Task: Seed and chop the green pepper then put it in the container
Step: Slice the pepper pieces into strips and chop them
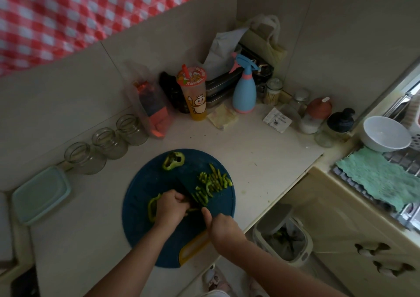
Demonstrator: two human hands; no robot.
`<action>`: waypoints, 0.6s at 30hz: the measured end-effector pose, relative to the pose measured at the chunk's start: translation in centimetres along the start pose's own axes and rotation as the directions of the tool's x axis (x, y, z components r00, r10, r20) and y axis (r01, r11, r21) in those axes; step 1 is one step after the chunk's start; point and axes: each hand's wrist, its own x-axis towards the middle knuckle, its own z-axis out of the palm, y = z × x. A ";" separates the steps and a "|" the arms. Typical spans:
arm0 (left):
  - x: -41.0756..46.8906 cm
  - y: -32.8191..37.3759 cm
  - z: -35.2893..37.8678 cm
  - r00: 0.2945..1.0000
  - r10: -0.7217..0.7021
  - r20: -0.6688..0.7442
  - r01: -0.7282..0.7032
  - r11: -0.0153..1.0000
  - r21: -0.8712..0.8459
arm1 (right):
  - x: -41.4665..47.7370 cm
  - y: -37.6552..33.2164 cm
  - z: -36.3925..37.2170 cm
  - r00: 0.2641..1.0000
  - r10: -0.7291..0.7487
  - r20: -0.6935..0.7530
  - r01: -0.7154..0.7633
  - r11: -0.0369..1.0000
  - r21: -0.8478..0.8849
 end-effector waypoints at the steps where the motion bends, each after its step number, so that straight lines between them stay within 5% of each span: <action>1: 0.0 0.0 0.1 1.000 -0.007 -0.003 0.007 1.000 -0.009 | -0.2 0.2 0.0 1.000 0.023 0.006 -0.023 1.000 0.021; 6: -0.1 0.1 0.2 0.998 0.035 -0.050 -0.032 0.998 0.049 | -1.6 1.3 0.2 0.993 0.114 -0.008 -0.110 0.974 0.196; 9: 0.0 0.2 0.2 0.998 0.038 -0.044 -0.036 0.998 0.045 | -1.5 2.2 0.3 0.994 0.085 0.066 -0.094 0.985 0.142; 18: -1.2 -0.6 0.9 0.996 0.071 0.052 -0.075 0.992 0.099 | -0.7 0.5 -0.3 1.000 -0.012 -0.012 0.013 0.999 0.053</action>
